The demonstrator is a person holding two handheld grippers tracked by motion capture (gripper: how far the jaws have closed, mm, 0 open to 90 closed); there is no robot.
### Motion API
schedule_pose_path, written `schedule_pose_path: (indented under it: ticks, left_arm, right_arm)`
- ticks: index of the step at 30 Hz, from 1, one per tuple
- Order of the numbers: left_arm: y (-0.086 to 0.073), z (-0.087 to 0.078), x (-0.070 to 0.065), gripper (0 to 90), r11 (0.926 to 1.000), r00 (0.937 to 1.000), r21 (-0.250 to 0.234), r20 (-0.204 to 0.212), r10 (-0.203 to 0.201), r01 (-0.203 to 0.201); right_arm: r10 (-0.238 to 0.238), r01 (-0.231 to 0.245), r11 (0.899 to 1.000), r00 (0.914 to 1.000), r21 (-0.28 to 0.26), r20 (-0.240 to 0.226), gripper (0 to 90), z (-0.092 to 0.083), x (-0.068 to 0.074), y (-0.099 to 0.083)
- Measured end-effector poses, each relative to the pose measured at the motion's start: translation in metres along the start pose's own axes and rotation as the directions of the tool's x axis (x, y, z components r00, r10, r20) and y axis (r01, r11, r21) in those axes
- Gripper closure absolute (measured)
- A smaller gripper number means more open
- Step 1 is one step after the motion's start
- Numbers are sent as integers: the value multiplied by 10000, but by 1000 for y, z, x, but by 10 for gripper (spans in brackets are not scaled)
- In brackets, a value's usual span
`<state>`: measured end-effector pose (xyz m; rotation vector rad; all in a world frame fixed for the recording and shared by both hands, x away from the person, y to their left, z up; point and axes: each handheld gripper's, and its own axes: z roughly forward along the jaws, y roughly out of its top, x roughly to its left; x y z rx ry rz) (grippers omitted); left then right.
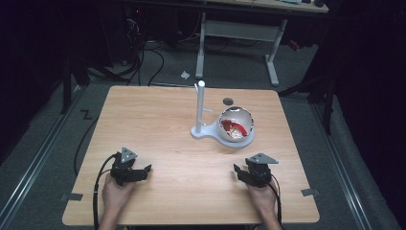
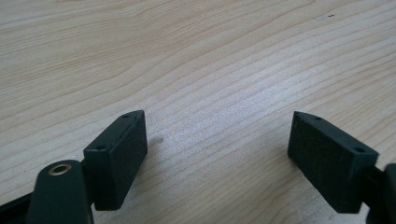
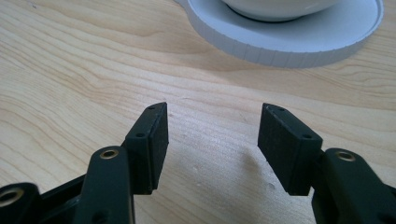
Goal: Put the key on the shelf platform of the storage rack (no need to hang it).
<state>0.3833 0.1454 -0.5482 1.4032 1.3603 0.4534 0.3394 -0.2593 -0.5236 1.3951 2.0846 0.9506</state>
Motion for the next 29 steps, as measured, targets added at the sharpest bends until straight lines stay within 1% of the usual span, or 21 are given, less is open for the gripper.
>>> schedule_pose_path:
  ticks: [2,3,6,15,29]
  left_arm:
    - [0,0,0,202,10000,10000,1,-1,2,-2]
    - [0,0,0,202,10000,10000,2,0,2,-2]
    - [0,0,0,201,10000,10000,17,2,0,0]
    - [0,0,0,201,10000,10000,13,-6,-4,4]
    - [0,0,0,201,10000,10000,-4,-16,-8,8]
  right_arm:
    - [-35,35,10000,10000,66,7,428,1,0,-1]
    - [-148,147,9997,9999,175,49,425,3,1,-2]
    - [-156,154,9993,9999,350,70,417,6,1,-4]
    - [-221,216,9991,9996,369,148,389,7,1,-4]
    - [-254,250,9990,9996,378,99,383,7,1,-4]
